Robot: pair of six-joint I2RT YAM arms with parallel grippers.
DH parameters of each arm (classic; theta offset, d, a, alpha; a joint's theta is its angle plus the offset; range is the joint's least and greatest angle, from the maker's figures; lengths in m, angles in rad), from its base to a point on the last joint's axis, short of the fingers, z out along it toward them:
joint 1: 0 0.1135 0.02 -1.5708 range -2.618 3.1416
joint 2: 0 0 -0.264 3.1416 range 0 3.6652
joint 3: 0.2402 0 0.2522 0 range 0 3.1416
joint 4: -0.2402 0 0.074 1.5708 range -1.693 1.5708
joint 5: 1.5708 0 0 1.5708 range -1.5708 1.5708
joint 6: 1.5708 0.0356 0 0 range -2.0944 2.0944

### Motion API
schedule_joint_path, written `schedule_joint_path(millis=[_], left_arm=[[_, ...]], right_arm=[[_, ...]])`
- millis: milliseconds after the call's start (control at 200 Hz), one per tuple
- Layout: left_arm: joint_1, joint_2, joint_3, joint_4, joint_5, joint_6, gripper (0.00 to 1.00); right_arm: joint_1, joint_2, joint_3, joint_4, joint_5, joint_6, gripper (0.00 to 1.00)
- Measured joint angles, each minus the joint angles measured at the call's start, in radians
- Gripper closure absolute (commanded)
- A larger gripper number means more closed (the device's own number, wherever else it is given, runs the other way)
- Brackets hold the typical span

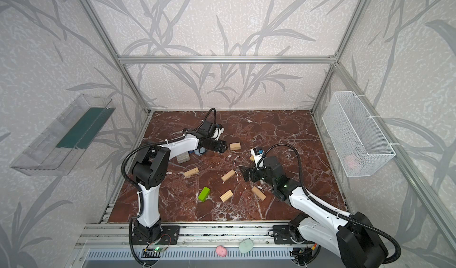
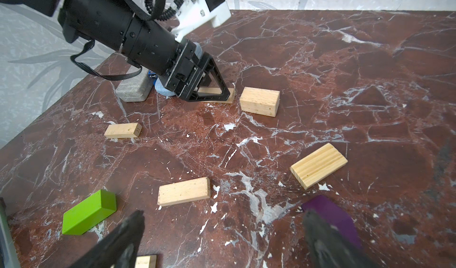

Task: Build the wood block tower
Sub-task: 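Lower the left gripper and grasp a long wooden block near the glasses case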

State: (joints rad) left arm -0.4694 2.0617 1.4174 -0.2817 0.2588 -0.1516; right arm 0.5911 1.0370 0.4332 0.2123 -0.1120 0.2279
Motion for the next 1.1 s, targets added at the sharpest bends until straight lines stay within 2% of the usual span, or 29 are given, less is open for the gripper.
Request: schedule_joint_path(millis=[300, 545, 680, 1100], left_arm=[[-0.027, 0.011, 0.017, -0.072, -0.032, 0.000, 0.39], [-0.071, 0.011, 0.018, -0.095, -0.134, -0.001, 0.49], [-0.091, 0.013, 0.022, -0.101, -0.181, 0.000, 0.51], [-0.106, 0.050, 0.061, -0.113, -0.274, -0.023, 0.66]], right_arm=[[0.000, 0.000, 0.000, 0.000, 0.000, -0.002, 0.01], [0.000, 0.000, 0.000, 0.000, 0.000, -0.002, 0.01], [0.000, 0.000, 0.000, 0.000, 0.000, -0.006, 0.01], [0.000, 0.000, 0.000, 0.000, 0.007, -0.011, 0.01]])
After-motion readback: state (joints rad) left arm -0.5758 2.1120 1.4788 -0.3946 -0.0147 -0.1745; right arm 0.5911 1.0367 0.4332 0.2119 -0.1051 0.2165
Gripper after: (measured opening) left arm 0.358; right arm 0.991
